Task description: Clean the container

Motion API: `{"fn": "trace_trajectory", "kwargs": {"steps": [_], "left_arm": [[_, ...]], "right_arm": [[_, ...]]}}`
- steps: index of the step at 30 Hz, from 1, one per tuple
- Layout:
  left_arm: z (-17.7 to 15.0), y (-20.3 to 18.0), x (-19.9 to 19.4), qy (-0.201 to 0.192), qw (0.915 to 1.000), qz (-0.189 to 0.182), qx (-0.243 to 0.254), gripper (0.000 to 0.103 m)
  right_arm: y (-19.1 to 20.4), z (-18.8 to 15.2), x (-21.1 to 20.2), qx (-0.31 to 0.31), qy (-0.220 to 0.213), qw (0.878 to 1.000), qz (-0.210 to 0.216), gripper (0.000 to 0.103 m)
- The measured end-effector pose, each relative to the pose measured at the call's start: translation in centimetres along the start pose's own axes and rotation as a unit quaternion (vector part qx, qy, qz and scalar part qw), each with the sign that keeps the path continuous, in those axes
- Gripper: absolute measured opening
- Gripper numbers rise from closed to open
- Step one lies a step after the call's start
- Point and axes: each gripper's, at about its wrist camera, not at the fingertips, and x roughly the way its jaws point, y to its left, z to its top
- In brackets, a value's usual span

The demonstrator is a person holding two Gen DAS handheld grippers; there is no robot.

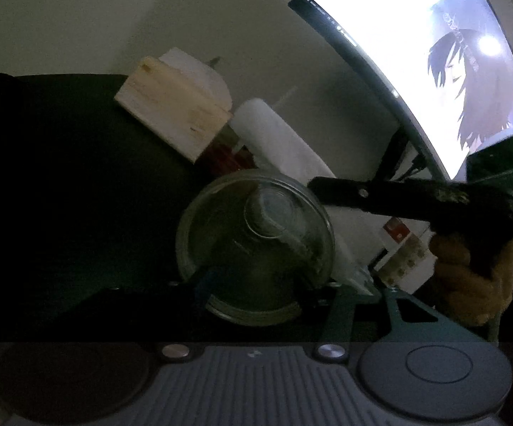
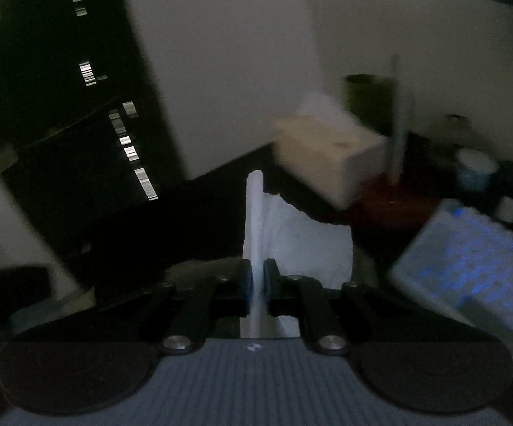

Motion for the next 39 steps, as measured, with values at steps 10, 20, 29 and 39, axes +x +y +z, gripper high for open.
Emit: {"fn": "trace_trajectory", "kwargs": {"steps": [10,20,29,39], "left_arm": [[-0.9,-1.9,0.5,0.022,0.9994,-0.001,0.027,0.048],[-2.6,-5.7,1.4,0.049,0.9927,0.009,0.110,0.048],[-4.5,-8.7,2.2,0.059,0.9840,0.019,0.167,0.048],[-7.5,-12.6,3.7,0.067,0.9693,0.037,0.234,0.055]], "right_arm": [[-2.9,-1.8,-1.4,0.060,-0.020,0.997,-0.051,0.010],[-4.5,-3.2,-2.8,0.043,-0.029,0.997,-0.049,0.011],[-3.8,-4.7,-5.3,0.041,-0.018,0.999,0.004,0.011],[-3.7,-3.4,-4.9,-0.034,0.023,0.997,0.060,0.009]]}}
